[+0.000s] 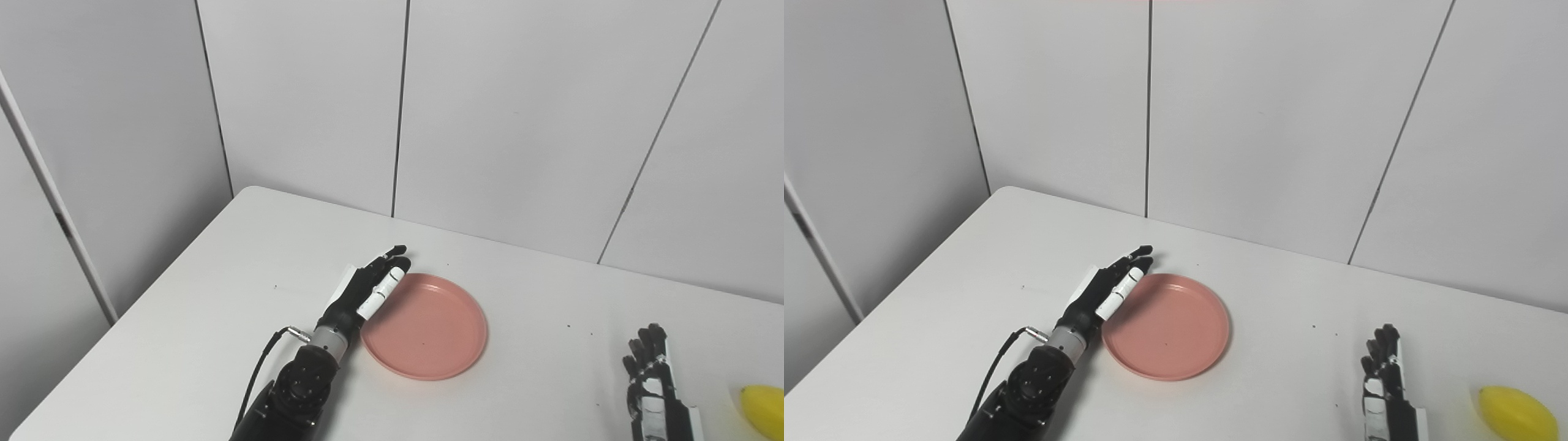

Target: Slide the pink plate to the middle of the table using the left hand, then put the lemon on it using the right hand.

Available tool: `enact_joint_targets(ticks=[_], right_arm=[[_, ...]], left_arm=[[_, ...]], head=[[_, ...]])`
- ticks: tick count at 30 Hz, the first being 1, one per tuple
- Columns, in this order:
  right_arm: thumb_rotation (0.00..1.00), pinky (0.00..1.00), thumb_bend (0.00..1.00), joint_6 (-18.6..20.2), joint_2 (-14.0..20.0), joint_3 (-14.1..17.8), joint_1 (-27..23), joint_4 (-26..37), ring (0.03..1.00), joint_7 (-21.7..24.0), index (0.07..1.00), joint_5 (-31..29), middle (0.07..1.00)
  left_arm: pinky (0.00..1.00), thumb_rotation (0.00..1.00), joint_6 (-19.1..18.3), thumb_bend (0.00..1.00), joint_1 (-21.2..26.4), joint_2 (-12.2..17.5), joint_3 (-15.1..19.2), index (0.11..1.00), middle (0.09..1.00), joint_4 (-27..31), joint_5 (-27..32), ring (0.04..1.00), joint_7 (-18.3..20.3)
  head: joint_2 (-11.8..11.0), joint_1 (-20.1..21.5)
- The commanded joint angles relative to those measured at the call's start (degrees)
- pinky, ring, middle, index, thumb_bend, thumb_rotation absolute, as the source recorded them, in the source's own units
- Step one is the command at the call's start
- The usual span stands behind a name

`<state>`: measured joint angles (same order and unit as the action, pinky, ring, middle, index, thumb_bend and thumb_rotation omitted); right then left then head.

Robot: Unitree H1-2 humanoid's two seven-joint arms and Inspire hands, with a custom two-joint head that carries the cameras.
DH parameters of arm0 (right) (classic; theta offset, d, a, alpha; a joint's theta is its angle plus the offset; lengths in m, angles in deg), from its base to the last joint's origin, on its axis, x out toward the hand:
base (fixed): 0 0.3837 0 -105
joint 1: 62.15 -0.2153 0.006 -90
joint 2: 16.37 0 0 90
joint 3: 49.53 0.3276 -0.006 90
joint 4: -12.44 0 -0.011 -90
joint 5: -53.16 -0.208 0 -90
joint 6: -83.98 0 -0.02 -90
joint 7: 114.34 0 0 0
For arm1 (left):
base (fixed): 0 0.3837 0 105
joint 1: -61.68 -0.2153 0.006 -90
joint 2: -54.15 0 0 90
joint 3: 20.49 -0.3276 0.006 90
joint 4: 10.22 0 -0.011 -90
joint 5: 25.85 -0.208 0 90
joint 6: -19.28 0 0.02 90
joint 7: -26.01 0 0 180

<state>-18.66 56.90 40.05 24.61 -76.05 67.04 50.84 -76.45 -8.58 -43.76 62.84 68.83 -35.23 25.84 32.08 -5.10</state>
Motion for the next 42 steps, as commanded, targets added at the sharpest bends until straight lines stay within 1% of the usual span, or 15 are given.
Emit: enact_joint_targets(ticks=[1, 3, 6, 7, 10, 15, 17, 21, 23, 28, 32, 36, 39, 40, 42], right_arm=[[0.95, 1.00, 0.68, -2.05, -0.50, -0.20, -1.06, 1.02, 1.000, -0.44, 1.000, 0.53, 1.000], [0.94, 1.00, 0.68, -2.03, -0.81, -0.29, -1.09, 1.14, 1.000, -0.43, 1.000, 0.32, 1.000], [0.93, 1.00, 0.68, -1.27, -1.34, -0.49, -0.93, 1.73, 1.000, -0.77, 1.000, 0.69, 1.000], [0.93, 1.00, 0.68, -1.13, -1.59, -0.61, -0.90, 1.90, 1.000, -0.96, 1.000, 0.90, 1.000], [0.92, 1.00, 0.67, -0.99, -2.12, -0.97, -0.91, 2.15, 0.999, -1.44, 1.000, 1.62, 1.000], [0.92, 1.00, 0.68, -0.85, -2.66, -1.59, -1.08, 1.97, 1.000, -2.04, 1.000, 2.73, 1.000], [0.92, 1.00, 0.66, -0.87, -2.85, -1.88, -1.20, 1.89, 1.000, -2.41, 1.000, 3.40, 1.000], [0.91, 1.00, 0.67, -0.60, -3.57, -2.24, -1.35, 1.75, 1.000, -3.26, 1.000, 4.62, 1.000], [0.91, 1.00, 0.67, -0.73, -3.90, -2.49, -1.41, 1.57, 1.000, -3.52, 1.000, 5.23, 1.000], [0.90, 1.00, 0.69, -0.90, -4.65, -3.17, -1.79, 1.11, 1.000, -3.81, 1.000, 5.97, 1.000], [0.89, 1.00, 0.70, -0.76, -5.24, -3.62, -1.98, 0.95, 1.000, -3.92, 1.000, 6.19, 1.000], [0.89, 1.00, 0.69, -1.12, -5.69, -4.10, -2.15, 0.57, 1.000, -4.17, 1.000, 6.68, 1.000], [0.89, 1.00, 0.68, -1.86, -6.17, -4.47, -2.36, -0.12, 0.999, -4.62, 1.000, 7.14, 1.000], [0.89, 1.00, 0.68, -2.11, -6.37, -4.59, -2.50, -0.43, 0.996, -4.83, 1.000, 7.30, 1.000], [0.89, 1.00, 0.67, -2.25, -6.69, -4.78, -2.72, -0.82, 0.992, -5.09, 0.999, 7.68, 1.000]], left_arm=[[0.83, 1.00, 1.09, 0.55, 0.20, -2.17, -0.93, 0.851, 0.871, 2.37, -1.28, 0.866, -0.91], [0.83, 1.00, 0.02, 0.54, -0.74, -4.04, -0.84, 0.856, 0.870, 3.95, -2.11, 0.864, -2.44], [0.86, 1.00, -0.62, 0.54, -1.65, -5.54, -1.14, 0.870, 0.878, 5.43, -3.26, 0.876, -3.14], [0.86, 1.00, -0.63, 0.53, -1.86, -5.77, -1.22, 0.871, 0.879, 5.75, -3.43, 0.878, -2.99], [0.87, 1.00, -0.89, 0.53, -2.47, -6.34, -1.28, 0.885, 0.890, 6.44, -2.97, 0.889, -1.99], [0.87, 1.00, -5.49, 0.58, -3.96, -8.80, -0.31, 0.883, 0.893, 9.55, 0.83, 0.891, -0.52], [0.87, 1.00, -5.98, 0.58, -4.62, -9.57, -0.45, 0.886, 0.902, 10.15, 1.25, 0.901, -0.28], [0.86, 1.00, -5.07, 0.58, -5.28, -10.34, -0.55, 0.895, 0.904, 9.84, 2.14, 0.900, 0.28], [0.86, 1.00, -4.81, 0.57, -5.62, -10.42, -0.99, 0.893, 0.897, 9.62, 1.25, 0.888, -0.24], [0.85, 1.00, -5.39, 0.56, -5.79, -10.53, -1.05, 0.888, 0.892, 10.05, 0.21, 0.873, -0.97], [0.85, 1.00, -5.44, 0.55, -5.77, -11.20, -0.55, 0.894, 0.896, 10.61, 1.30, 0.873, -0.69], [0.86, 1.00, -4.16, 0.53, -5.86, -11.58, 0.00, 0.898, 0.903, 10.75, 3.17, 0.880, -0.02], [0.85, 1.00, -2.49, 0.51, -5.84, -11.25, -0.14, 0.880, 0.894, 10.39, 3.43, 0.875, 0.12], [0.85, 1.00, -2.29, 0.51, -5.84, -10.94, -0.23, 0.881, 0.895, 10.34, 3.27, 0.879, 0.18], [0.84, 1.00, -2.46, 0.52, -5.96, -10.63, -0.10, 0.882, 0.892, 10.45, 3.94, 0.874, 0.62]], head=[[0.23, 0.63], [0.40, 2.30], [0.50, 3.59], [0.59, 4.66], [0.68, 5.49], [0.78, 7.77], [0.79, 8.41], [0.66, 10.04], [0.54, 10.95], [0.73, 13.93], [0.67, 15.97], [0.65, 17.95], [0.68, 20.54], [0.62, 22.01], [0.58, 22.71]])
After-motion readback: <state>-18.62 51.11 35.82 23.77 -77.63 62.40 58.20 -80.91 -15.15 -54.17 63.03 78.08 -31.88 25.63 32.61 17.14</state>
